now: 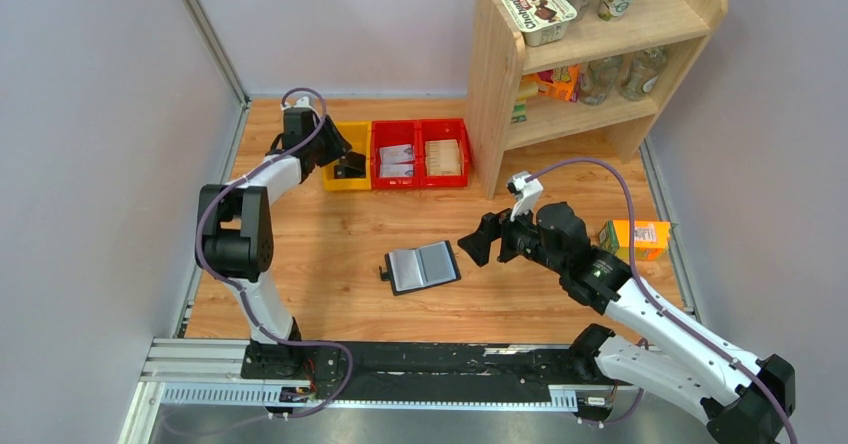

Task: Take the credit cards out of the card holder
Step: Place the credit card in the storage box, then remove the credit card from the card holder.

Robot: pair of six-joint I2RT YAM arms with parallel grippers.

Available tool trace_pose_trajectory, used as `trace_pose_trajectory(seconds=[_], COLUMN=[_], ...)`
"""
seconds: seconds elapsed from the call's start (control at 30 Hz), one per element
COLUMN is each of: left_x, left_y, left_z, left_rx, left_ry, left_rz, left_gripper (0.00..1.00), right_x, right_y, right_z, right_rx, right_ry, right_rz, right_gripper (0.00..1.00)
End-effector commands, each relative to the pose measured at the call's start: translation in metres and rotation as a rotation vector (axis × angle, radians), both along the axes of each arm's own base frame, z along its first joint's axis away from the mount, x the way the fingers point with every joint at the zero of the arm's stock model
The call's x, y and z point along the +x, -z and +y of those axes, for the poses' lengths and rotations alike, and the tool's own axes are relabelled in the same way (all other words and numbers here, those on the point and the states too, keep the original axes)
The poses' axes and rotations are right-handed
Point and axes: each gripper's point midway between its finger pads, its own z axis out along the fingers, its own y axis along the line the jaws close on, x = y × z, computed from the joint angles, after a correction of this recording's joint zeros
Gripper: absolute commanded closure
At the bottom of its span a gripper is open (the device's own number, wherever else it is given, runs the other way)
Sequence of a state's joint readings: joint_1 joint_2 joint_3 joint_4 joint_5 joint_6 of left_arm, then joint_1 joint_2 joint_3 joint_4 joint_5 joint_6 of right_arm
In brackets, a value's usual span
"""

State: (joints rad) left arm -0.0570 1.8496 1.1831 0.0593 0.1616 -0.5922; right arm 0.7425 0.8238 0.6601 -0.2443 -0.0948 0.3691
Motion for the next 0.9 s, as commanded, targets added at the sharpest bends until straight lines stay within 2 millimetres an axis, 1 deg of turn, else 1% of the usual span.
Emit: trace_pose_trajectory(seconds=[0.0, 0.03, 0.07, 0.1, 0.13, 0.17, 0.2, 0.23, 0.27, 0.3, 0.33, 0.37, 0.4, 0.43, 0.47, 0.5, 0.53, 0.57, 0.6, 0.63, 0.67, 0.7, 0.73, 0.77, 0.8, 0.87], left_x=[-0.009, -0.013, -0.018, -0.024, -0.03, -0.039, -0.051, -0.06, -0.075, -0.085, -0.102, -0.114, -0.131, -0.145, -0.165, -0.175, -0.195, -0.203, -0.222, -0.236, -0.243, -0.254, -0.26, -0.269, -0.272, -0.281], left_y=[-0.063, -0.074, -0.074, -0.084, -0.086, -0.095, -0.09, -0.104, -0.099, -0.112, -0.102, -0.117, -0.105, -0.113, -0.11, -0.108, -0.105, -0.103, -0.098, -0.089, -0.09, -0.083, -0.082, -0.073, -0.07, -0.057], left_z=[0.009, 0.01, 0.01, 0.009, 0.005, 0.004, -0.004, -0.007, -0.019, -0.024, -0.037, -0.044, -0.058, -0.063, -0.078, -0.085, -0.1, -0.107, -0.12, -0.131, -0.134, -0.142, -0.147, -0.153, -0.157, -0.165], left_rx=[0.036, 0.037, 0.038, 0.036, 0.038, 0.037, 0.042, 0.053, 0.058, 0.063, 0.066, 0.062, 0.066, 0.064, 0.046, 0.036, 0.006, -0.005, -0.02, -0.013, -0.032, -0.033, -0.052, -0.056, -0.067, -0.069], left_ry=[-0.021, -0.023, -0.024, -0.019, -0.01, -0.006, 0.013, 0.023, 0.052, 0.063, 0.102, 0.116, 0.153, 0.162, 0.201, 0.219, 0.261, 0.276, 0.322, 0.357, 0.36, 0.391, 0.399, 0.424, 0.432, 0.463], left_rz=[-0.054, -0.069, -0.053, -0.066, -0.061, -0.076, -0.053, -0.081, -0.057, -0.087, -0.058, -0.098, -0.067, -0.091, -0.088, -0.085, -0.077, -0.073, -0.062, -0.042, -0.039, -0.024, -0.017, 0.0, 0.012, 0.035], left_gripper=[0.48, 0.48, 0.47, 0.47, 0.47, 0.47, 0.47, 0.47, 0.47, 0.47, 0.46, 0.46, 0.46, 0.46, 0.46, 0.46, 0.46, 0.46, 0.46, 0.47, 0.47, 0.5, 0.51, 0.52, 0.53, 0.55], right_x=[0.005, 0.005, 0.005, 0.005, 0.004, 0.004, 0.005, 0.005, 0.005, 0.007, 0.008, 0.008, 0.01, 0.012, 0.013, 0.014, 0.015, 0.015, 0.016, 0.016, 0.017, 0.017, 0.017, 0.017, 0.017, 0.018], right_y=[-0.018, -0.016, -0.014, -0.012, -0.01, -0.006, -0.001, 0.001, 0.004, 0.006, 0.009, 0.013, 0.015, 0.02, 0.025, 0.032, 0.037, 0.041, 0.046, 0.054, 0.055, 0.062, 0.066, 0.07, 0.075, 0.082], right_z=[0.0, 0.0, 0.001, 0.001, 0.003, 0.004, 0.005, 0.007, 0.008, 0.01, 0.011, 0.013, 0.015, 0.017, 0.018, 0.02, 0.024, 0.027, 0.03, 0.034, 0.036, 0.04, 0.044, 0.047, 0.05, 0.056], right_rx=[0.025, 0.022, 0.02, 0.018, 0.017, 0.015, 0.012, 0.014, 0.013, 0.011, 0.006, 0.0, -0.003, -0.011, -0.022, -0.035, -0.047, -0.059, -0.073, -0.098, -0.102, -0.123, -0.132, -0.142, -0.153, -0.172], right_ry=[0.022, 0.026, 0.027, 0.028, 0.023, 0.025, 0.029, 0.031, 0.033, 0.036, 0.041, 0.044, 0.051, 0.057, 0.065, 0.072, 0.07, 0.071, 0.068, 0.068, 0.069, 0.063, 0.06, 0.057, 0.054, 0.053], right_rz=[-0.022, -0.011, 0.004, 0.02, 0.033, 0.049, 0.067, 0.082, 0.099, 0.113, 0.131, 0.151, 0.169, 0.187, 0.21, 0.234, 0.258, 0.275, 0.292, 0.319, 0.327, 0.347, 0.358, 0.37, 0.379, 0.396], right_gripper=[0.12, 0.12, 0.13, 0.13, 0.13, 0.13, 0.14, 0.14, 0.14, 0.14, 0.15, 0.15, 0.15, 0.16, 0.16, 0.17, 0.18, 0.19, 0.2, 0.21, 0.22, 0.23, 0.24, 0.25, 0.26, 0.28])
